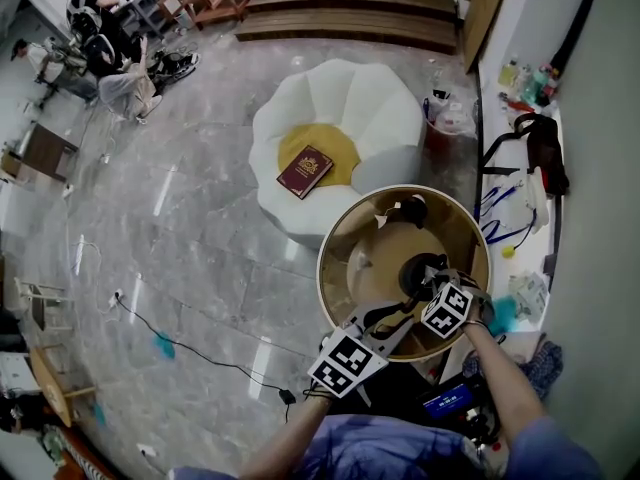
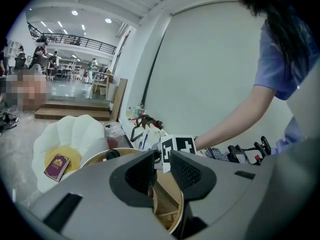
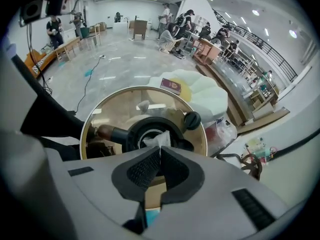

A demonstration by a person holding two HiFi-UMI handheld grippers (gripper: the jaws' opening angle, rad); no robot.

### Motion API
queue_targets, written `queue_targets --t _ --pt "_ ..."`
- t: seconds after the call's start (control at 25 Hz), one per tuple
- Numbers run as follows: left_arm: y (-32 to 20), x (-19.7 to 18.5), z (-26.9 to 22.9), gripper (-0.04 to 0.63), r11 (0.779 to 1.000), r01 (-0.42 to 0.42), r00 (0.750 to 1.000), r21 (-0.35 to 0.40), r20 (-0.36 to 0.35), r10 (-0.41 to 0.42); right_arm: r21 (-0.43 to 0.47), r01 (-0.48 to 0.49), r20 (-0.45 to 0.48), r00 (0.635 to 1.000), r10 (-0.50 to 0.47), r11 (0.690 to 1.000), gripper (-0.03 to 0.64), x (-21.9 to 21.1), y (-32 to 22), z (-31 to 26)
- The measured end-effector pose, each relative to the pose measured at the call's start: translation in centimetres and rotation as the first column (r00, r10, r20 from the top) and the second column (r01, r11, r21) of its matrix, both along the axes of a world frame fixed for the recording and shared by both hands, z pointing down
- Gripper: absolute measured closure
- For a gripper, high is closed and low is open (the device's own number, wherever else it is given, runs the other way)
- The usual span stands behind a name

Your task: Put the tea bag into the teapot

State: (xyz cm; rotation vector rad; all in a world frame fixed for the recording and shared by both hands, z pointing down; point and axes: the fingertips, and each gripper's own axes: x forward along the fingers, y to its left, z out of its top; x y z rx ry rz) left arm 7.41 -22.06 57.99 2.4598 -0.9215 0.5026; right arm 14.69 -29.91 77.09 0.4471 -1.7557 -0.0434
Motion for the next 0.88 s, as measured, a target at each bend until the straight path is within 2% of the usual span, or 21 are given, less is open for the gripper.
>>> queue_targets --t 0.4,0.6,0.68,0.76,0.88 --pt "0.3 -0.1 0.5 0.486 1.0 0.013 1.0 -0.021 0.001 -0.013 -0.055 0.05 -0.012 0.999 -0.051 0.997 0.598 -1.0 1.0 1.8" --pt "0.8 -0.3 0.5 0.486 1.0 0.019 1.0 -0.025 0.008 -0.019 -0.065 0.041 0.021 0.999 -0.04 0.997 0.598 -1.9 0.7 1.1" --pt "1.0 -0.5 0.4 0.486 0.999 0.022 1.0 -0.024 0.011 -0.022 -0.07 0.024 0.038 0.999 -0.021 0.997 0.57 -2.0 0.6 1.0" --pt "1.1 -0.7 0.3 0.486 1.0 0.021 1.0 -0.023 0.017 -0.02 -0.089 -0.019 0.053 0.998 0.024 0.996 0.51 -1.7 0.4 1.1" --pt "1.4 -1.0 -0.1 0.486 1.0 0.019 1.0 -0.023 0.016 -0.019 -0.126 -0.077 0.077 0.993 0.087 0.989 0.476 -1.1 0.3 0.7"
